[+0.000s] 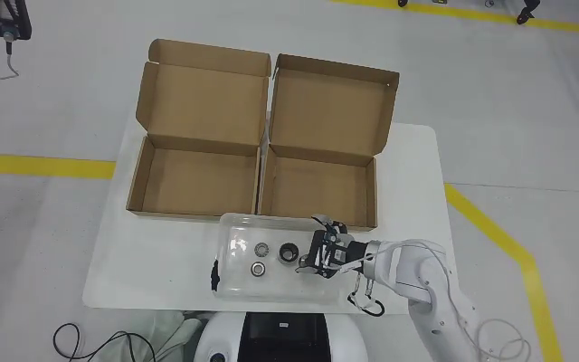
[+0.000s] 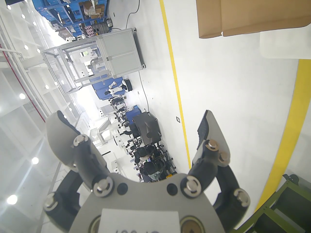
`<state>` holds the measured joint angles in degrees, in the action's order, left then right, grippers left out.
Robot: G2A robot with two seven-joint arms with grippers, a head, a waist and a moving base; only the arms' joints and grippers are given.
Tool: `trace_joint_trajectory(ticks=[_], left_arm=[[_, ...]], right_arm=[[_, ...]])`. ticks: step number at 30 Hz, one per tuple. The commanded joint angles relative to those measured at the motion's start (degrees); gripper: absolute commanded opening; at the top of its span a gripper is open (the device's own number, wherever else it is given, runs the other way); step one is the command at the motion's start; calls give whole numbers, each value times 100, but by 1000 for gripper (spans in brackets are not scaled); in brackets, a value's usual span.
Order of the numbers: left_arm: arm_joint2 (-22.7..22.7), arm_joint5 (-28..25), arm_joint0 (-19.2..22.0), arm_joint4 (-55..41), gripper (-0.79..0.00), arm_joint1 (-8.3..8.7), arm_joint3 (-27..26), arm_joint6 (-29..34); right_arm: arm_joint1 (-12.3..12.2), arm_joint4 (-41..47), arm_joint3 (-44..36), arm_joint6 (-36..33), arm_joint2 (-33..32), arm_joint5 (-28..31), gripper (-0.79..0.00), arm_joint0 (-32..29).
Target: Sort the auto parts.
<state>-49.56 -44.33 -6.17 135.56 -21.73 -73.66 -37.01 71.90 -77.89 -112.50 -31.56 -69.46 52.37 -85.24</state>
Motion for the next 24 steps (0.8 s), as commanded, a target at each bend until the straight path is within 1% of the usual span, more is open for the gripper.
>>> trace_joint_trajectory(ticks=[1,18,21,24], left_arm=[[0,0,0,0,0,0,0,0],[0,0,0,0,0,0,0,0],[0,0,0,0,0,0,0,0],[0,0,0,0,0,0,0,0]], right_arm=[[0,0,0,0,0,0,0,0],[0,0,0,0,0,0,0,0],[-18,-79,-57,92,14,-130,0,-56],[-54,-111,-46,188,9,-44,0,-107]])
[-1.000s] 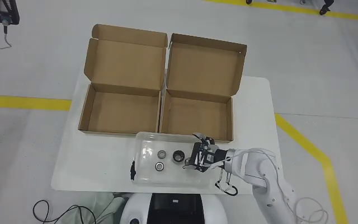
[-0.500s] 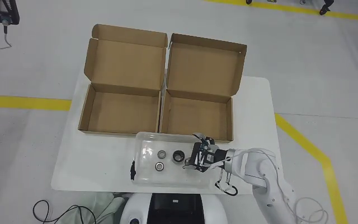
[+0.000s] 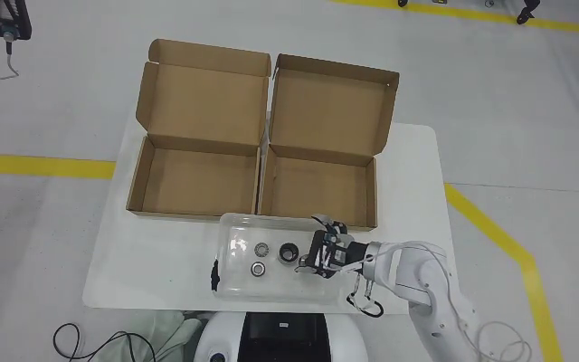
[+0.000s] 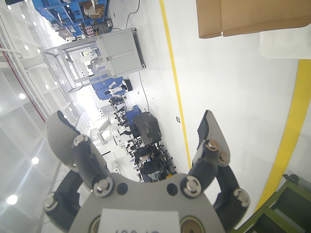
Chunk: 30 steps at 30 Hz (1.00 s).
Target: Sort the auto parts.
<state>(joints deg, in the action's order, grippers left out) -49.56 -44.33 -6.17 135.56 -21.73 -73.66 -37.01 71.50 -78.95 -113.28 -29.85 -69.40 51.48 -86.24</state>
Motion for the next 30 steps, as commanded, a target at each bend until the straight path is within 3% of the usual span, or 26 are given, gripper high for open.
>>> trace_joint_trajectory(ticks=[1,8,30], left_arm=[[0,0,0,0,0,0,0,0],[0,0,0,0,0,0,0,0],[0,0,0,0,0,0,0,0]], right_arm=[[-21,-5,75,21,29,87,0,10],[-27,64,581,-252,499,447,0,533],[15,746,1767,-673,1496,434,-28,1638]])
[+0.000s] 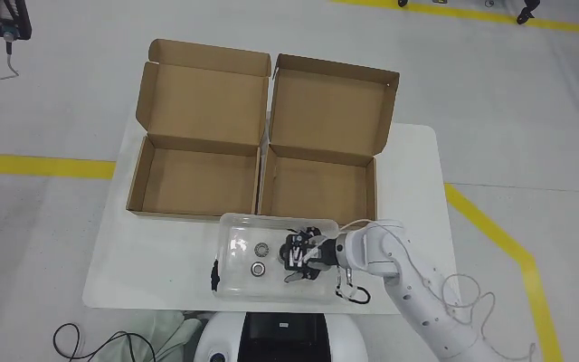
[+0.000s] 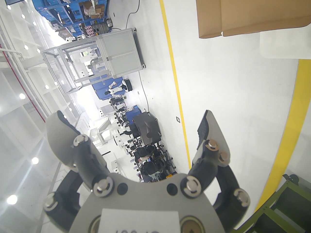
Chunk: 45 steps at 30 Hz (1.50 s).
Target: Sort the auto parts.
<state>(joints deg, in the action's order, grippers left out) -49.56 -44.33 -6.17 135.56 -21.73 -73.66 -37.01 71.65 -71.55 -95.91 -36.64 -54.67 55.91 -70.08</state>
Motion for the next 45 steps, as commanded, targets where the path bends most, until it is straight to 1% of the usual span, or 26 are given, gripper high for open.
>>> trace_joint_trajectory(ticks=[1,5,18,19,22,23,25,29,32,33,34,36,37,39,41,42,45], left_arm=[[0,0,0,0,0,0,0,0],[0,0,0,0,0,0,0,0],[0,0,0,0,0,0,0,0],[0,0,0,0,0,0,0,0],[0,0,0,0,0,0,0,0],[0,0,0,0,0,0,0,0],[0,0,0,0,0,0,0,0],[0,0,0,0,0,0,0,0],[0,0,0,0,0,0,0,0],[0,0,0,0,0,0,0,0],[0,0,0,0,0,0,0,0],[0,0,0,0,0,0,0,0],[0,0,0,0,0,0,0,0],[0,0,0,0,0,0,0,0],[0,0,0,0,0,0,0,0],[0,0,0,0,0,0,0,0],[0,0,0,0,0,0,0,0]], right_arm=[[-1,11,73,1,53,-20,-40,48],[-2,26,208,23,159,-74,-68,147],[-6,100,662,267,446,-91,-68,422],[-4,112,700,288,466,-95,-77,447],[2,121,832,359,542,-82,-139,532],[7,109,872,354,582,-77,-142,568],[18,107,936,356,658,-81,-142,631],[29,119,1032,355,763,-114,-117,717],[25,140,1088,363,794,-165,-135,744],[23,142,1100,369,803,-173,-151,750],[20,150,1120,376,808,-190,-240,752],[14,167,1150,384,821,-216,-342,757],[11,183,1175,383,824,-233,-422,761],[8,244,1214,387,834,-246,-434,775],[5,288,1245,383,851,-241,-465,797],[3,315,1256,399,854,-241,-505,805],[-8,344,1259,468,863,-202,-573,825]])
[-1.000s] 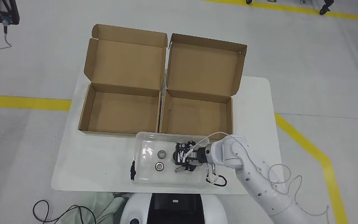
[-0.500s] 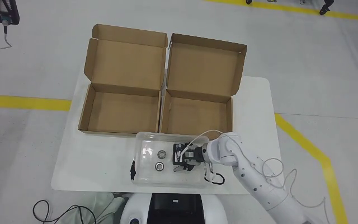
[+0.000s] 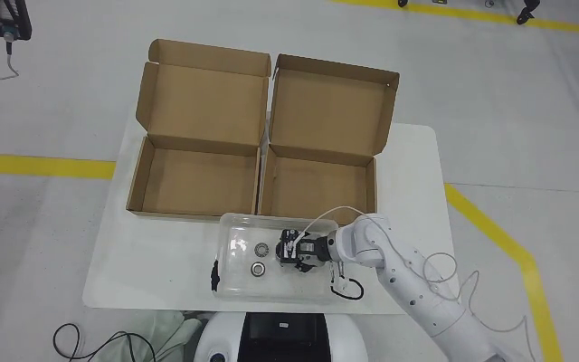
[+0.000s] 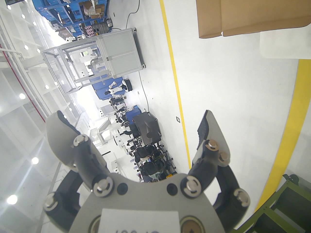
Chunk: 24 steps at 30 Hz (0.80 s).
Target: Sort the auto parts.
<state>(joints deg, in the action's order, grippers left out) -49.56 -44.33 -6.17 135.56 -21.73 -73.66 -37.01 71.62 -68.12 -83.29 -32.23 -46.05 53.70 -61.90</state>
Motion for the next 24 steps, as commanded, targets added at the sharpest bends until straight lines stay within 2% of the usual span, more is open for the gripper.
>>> trace_joint_trajectory(ticks=[1,6,15,24], left_arm=[[0,0,0,0,0,0,0,0],[0,0,0,0,0,0,0,0],[0,0,0,0,0,0,0,0],[0,0,0,0,0,0,0,0]], right_arm=[[-10,-4,-18,56,5,33,-650,10],[-37,-54,-102,233,8,97,-785,12],[-84,-316,-199,898,-2,291,-785,19],[-95,-429,-143,1933,-47,380,-785,62]])
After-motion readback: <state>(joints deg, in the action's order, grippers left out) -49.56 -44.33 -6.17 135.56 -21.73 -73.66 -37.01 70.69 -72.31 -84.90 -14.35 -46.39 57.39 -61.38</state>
